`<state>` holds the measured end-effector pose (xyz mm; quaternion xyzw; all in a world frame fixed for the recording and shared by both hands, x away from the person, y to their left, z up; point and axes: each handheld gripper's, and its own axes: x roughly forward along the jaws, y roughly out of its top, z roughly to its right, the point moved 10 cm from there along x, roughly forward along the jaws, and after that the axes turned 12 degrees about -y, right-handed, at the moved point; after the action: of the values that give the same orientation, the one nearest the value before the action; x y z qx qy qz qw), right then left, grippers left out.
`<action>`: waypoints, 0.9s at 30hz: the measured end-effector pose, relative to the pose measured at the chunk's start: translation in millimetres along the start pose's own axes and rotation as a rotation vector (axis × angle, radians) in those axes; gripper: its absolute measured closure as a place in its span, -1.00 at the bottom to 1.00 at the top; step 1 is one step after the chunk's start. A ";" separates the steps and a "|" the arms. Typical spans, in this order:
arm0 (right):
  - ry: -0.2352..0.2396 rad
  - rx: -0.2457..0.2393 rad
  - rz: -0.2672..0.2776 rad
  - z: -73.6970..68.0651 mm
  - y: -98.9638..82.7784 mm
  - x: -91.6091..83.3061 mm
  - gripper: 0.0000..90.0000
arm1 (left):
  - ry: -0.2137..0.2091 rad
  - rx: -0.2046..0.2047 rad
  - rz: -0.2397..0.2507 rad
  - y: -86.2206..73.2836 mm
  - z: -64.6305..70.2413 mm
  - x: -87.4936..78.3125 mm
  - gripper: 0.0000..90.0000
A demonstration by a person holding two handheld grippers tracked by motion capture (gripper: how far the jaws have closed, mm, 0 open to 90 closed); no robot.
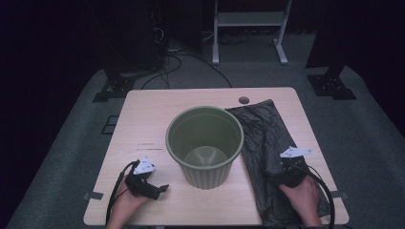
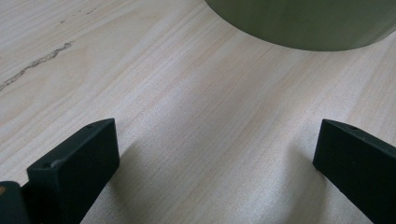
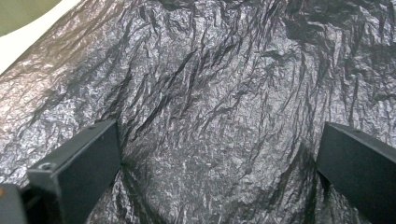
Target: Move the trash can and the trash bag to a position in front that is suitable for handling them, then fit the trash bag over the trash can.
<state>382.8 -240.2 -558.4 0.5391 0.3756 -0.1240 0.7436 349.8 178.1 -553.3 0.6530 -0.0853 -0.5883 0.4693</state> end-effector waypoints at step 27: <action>-0.093 0.096 -0.023 69.7 3.1 -6.6 -1.00 | -0.001 0.000 0.000 0.1 -0.1 0.1 -1.00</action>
<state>409.7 -302.8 -542.1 0.5634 0.3405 -0.1752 0.7321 350.0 178.0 -553.3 0.6529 -0.0856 -0.5884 0.4692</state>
